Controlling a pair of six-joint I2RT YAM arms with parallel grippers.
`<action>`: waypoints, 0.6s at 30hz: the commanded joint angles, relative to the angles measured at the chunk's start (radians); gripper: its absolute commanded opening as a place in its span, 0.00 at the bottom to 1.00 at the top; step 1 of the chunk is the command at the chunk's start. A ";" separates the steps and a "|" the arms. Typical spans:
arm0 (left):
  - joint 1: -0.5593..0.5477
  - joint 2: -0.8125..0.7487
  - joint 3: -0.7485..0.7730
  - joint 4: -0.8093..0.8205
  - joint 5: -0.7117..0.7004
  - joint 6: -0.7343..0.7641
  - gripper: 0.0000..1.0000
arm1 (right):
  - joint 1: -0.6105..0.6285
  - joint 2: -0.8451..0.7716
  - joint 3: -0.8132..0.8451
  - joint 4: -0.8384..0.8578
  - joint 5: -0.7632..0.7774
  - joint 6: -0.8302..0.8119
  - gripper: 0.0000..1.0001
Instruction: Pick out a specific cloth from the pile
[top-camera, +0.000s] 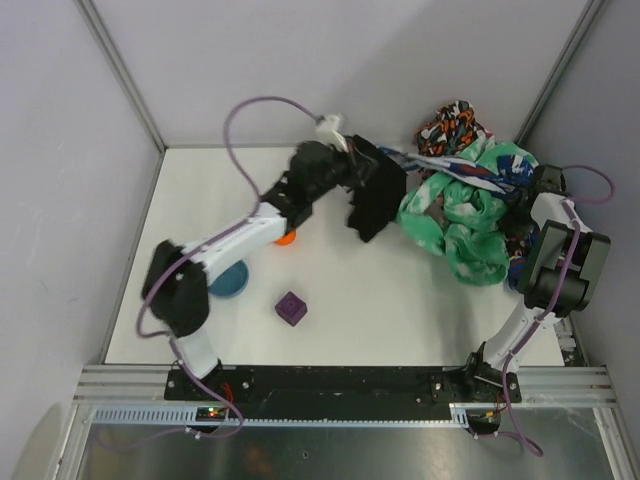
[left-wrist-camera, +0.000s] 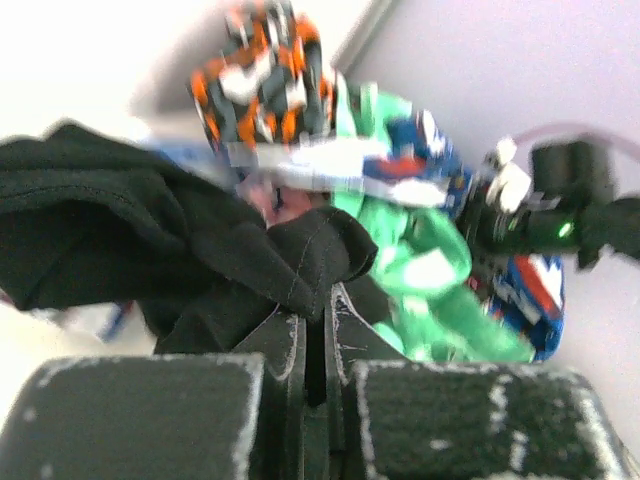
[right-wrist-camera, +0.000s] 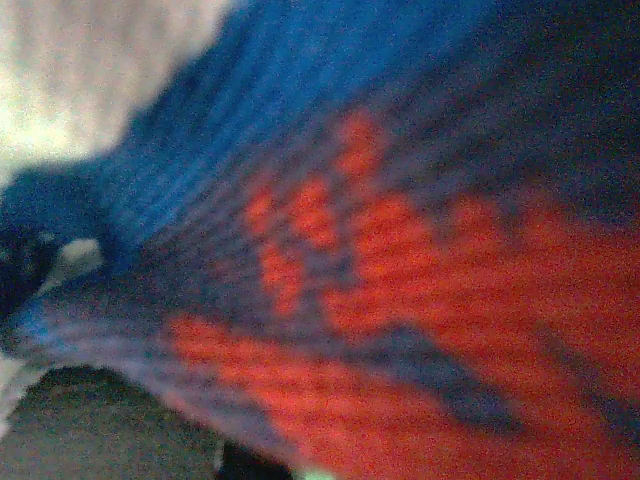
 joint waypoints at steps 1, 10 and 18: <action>0.063 -0.244 0.025 0.061 -0.063 0.164 0.01 | -0.044 0.075 0.004 0.019 0.134 0.025 0.00; 0.065 -0.316 0.175 -0.092 -0.149 0.311 0.01 | -0.055 0.103 0.006 0.013 0.114 0.033 0.00; 0.114 -0.216 0.341 -0.189 -0.232 0.378 0.01 | -0.011 -0.013 0.021 0.009 0.097 -0.015 0.13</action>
